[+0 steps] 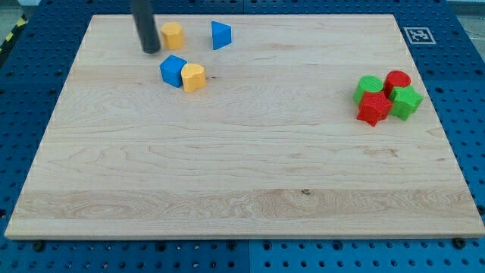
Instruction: Slightly move the blue triangle towards right side
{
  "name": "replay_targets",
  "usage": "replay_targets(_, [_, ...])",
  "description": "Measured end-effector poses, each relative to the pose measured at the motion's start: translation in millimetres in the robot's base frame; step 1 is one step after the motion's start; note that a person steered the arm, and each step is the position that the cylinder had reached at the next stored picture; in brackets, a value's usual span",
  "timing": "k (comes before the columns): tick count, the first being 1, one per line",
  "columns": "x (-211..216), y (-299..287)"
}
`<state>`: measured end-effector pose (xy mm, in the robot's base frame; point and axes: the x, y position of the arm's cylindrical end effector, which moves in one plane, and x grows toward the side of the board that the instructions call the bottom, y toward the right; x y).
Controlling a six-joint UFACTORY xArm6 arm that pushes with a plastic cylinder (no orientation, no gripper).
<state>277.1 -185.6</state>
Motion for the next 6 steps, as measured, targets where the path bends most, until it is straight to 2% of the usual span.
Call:
replay_targets(1, [-52.9,-2.3])
replay_targets(2, [-63.1,42.6])
replay_targets(3, [-17.6,111.3])
replay_targets(4, [15.4,146.9])
replay_targets(6, [-32.0,101.2])
